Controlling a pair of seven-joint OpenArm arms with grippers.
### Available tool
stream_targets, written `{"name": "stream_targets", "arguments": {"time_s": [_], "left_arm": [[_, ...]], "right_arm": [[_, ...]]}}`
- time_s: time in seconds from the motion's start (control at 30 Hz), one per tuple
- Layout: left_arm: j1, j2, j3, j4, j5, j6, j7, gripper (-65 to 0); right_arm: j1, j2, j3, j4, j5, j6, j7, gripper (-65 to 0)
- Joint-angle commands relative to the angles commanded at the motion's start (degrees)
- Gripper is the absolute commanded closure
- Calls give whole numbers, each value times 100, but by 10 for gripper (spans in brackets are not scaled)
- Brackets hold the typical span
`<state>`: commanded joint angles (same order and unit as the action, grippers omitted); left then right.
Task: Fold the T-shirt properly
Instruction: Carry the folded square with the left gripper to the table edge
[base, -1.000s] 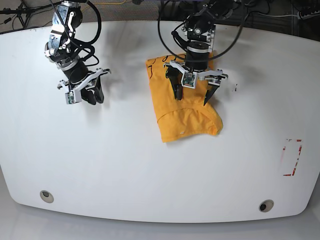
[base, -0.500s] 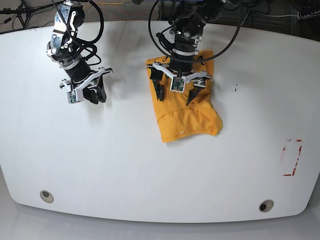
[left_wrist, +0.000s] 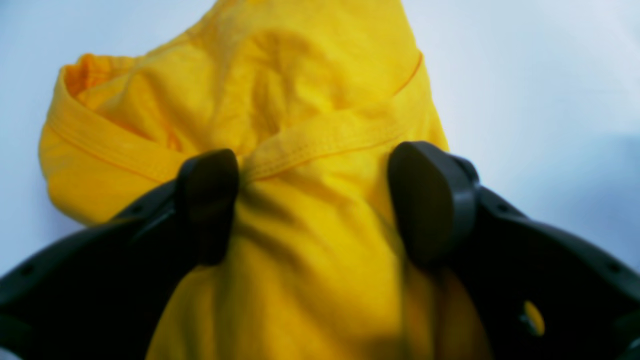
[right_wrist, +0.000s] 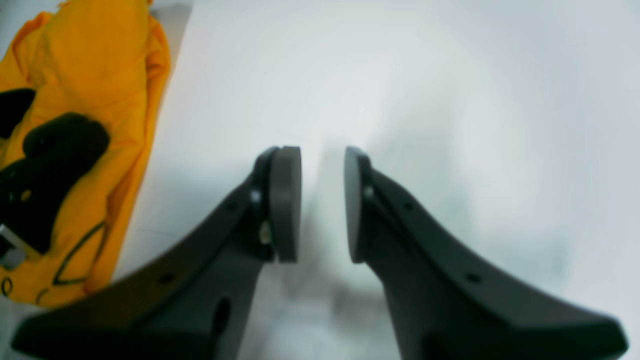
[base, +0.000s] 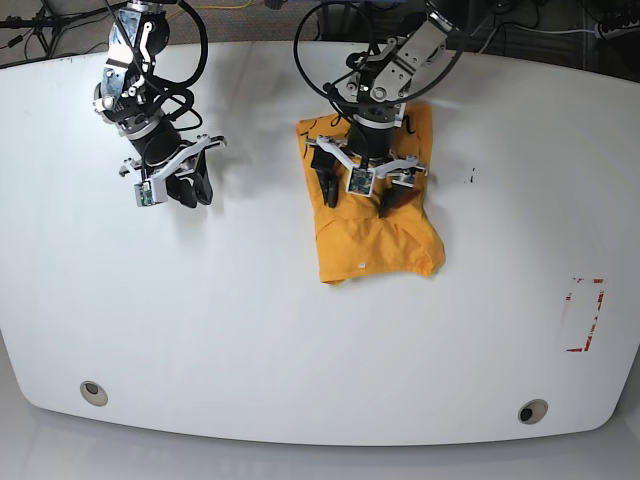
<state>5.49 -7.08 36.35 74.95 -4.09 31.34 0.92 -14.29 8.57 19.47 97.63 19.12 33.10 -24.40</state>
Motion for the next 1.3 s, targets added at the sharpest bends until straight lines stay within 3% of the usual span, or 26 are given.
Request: {"name": "stream_targets", "arguments": {"time_s": [0.1, 0.33, 0.53, 0.57, 0.73, 0.9, 0.97, 1.3], "left_arm": [[9, -316, -158, -18, 0, -88, 0, -467], [246, -985, -703, 26, -9, -677, 9, -467], [747, -1626, -1688, 123, -9, -1732, 9, -467], [809, -1662, -1811, 123, -9, -1820, 9, -467], [1204, -1934, -3007, 35, 18, -2804, 9, -467], [1389, -2163, -3877, -123, 26, -3516, 9, -467], [1371, -2295, -4149, -308, 0, -3807, 9, -467], [993, -2831, -4484, -914, -9, -4299, 9, -467]], "right_arm": [[0, 0, -9, 0, 0, 0, 0, -140], [9, -9, -18, 0, 0, 0, -9, -140], [9, -9, -18, 0, 0, 9, -9, -140], [0, -9, -18, 0, 0, 9, -9, -140], [0, -9, -18, 0, 9, 9, -9, -140], [0, -18, -26, 0, 9, 18, -9, -140], [0, -18, -26, 0, 9, 105, -9, -140], [-18, -325, -26, 0, -53, 457, -9, -140]]}}
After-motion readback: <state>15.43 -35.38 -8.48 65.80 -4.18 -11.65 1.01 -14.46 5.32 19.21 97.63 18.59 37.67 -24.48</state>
